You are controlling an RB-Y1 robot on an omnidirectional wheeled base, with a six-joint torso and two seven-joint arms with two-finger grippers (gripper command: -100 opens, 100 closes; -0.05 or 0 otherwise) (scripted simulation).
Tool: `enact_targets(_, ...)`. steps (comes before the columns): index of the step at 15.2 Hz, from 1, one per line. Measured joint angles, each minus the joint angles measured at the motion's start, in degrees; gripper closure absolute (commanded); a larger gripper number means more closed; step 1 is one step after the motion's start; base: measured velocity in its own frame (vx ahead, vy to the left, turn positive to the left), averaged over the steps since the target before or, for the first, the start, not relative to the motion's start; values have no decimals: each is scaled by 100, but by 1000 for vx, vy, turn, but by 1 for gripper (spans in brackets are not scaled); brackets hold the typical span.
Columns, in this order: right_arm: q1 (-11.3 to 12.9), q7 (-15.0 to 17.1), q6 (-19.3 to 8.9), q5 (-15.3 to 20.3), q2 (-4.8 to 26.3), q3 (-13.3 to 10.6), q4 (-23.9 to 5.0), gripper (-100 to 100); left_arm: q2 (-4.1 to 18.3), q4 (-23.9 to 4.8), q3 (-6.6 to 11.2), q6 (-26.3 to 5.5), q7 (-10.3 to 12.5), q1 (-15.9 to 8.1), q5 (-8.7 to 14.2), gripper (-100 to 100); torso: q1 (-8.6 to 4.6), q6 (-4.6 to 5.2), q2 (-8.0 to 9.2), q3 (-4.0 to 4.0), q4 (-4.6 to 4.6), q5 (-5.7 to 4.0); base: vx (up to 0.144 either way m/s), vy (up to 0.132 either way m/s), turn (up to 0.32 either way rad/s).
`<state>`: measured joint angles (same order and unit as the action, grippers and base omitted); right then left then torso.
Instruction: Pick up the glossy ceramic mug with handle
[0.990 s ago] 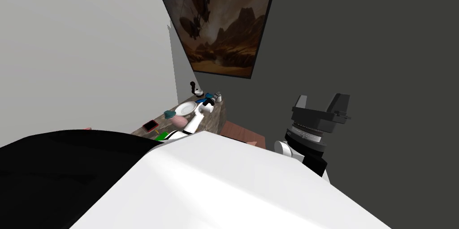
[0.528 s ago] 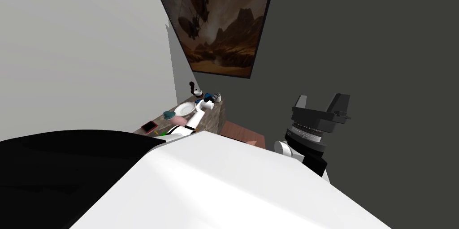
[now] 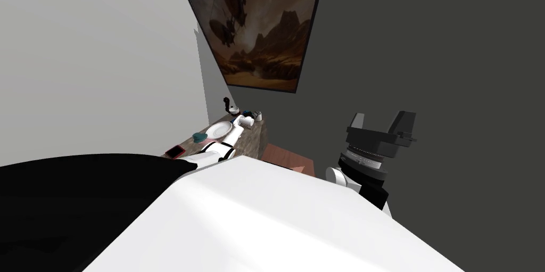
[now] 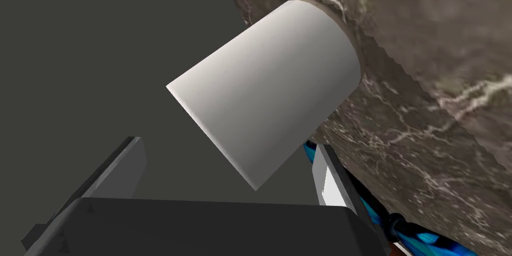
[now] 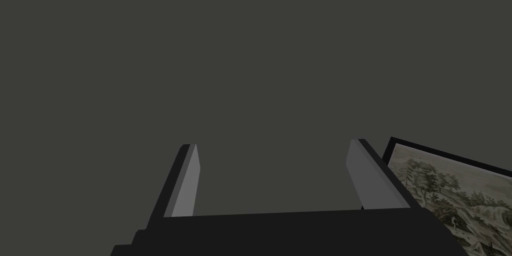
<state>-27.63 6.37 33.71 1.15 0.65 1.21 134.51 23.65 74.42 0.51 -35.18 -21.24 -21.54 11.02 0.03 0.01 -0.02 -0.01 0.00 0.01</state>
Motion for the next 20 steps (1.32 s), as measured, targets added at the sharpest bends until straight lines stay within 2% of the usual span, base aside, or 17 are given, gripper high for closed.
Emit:
enact_targets(2,0,0,0,0,0,0,0,0,39,-97,5,-210,-30,-77,38,-100,0,-2,0,0,0,0,-1,2,-22)
enact_targets(8,0,0,0,0,0,0,0,0,199,-794,16,-871,-188,-657,186,-100,0,-2,-1,-1,-1,0,0,6,-38)
enact_targets(9,0,0,0,0,0,0,0,0,203,-811,17,-969,-193,-669,185,-100,0,-2,-1,0,-1,0,0,3,-41)
enact_targets(12,0,0,0,0,0,0,0,0,275,-1121,23,-1297,-259,-932,250,-100,-1,-2,-1,-1,0,0,1,4,-29)
enact_targets(14,0,0,0,0,0,0,0,0,309,-1180,27,-1510,-278,-1021,272,-100,-2,0,-2,0,0,-1,4,5,-57)
enact_targets(20,0,0,0,0,0,0,0,0,459,-1843,37,-2161,-438,-1553,423,-100,-1,0,-4,-2,0,-1,6,7,-44)
